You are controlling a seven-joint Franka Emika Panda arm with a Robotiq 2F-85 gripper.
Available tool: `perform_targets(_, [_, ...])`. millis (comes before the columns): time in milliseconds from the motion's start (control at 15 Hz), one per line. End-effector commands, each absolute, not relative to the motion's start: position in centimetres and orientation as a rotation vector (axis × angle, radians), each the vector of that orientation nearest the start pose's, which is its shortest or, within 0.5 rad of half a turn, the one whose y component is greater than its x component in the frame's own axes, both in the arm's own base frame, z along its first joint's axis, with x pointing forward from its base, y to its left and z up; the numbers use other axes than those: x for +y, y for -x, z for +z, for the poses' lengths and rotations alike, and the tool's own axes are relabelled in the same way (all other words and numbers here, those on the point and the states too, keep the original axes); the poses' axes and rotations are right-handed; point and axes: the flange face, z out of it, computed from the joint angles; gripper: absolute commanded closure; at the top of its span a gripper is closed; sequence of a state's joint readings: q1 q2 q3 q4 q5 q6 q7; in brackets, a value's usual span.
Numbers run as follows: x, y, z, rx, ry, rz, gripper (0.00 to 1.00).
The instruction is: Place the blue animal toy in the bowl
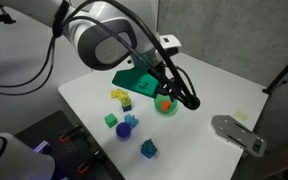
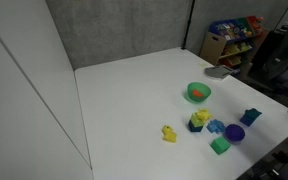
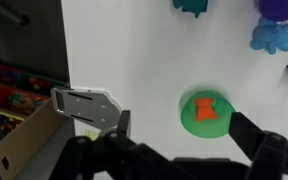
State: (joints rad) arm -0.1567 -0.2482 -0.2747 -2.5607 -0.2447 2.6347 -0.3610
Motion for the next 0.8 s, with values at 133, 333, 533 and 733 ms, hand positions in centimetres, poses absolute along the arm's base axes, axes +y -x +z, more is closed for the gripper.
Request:
perform_targets(133, [-18.6, -41.9, 38.3, -0.202, 3.307, -0.434, 0.00])
perform_targets(333, [-18.5, -42.1, 38.3, -0.209, 3.298, -0.420, 0.00])
perform_targets(533, [-18.5, -43.2, 37.9, -0.182, 3.298, -0.350, 0.00])
perform_targets(733, [-18.6, -44.3, 36.8, -0.163, 3.286, -0.251, 0.00])
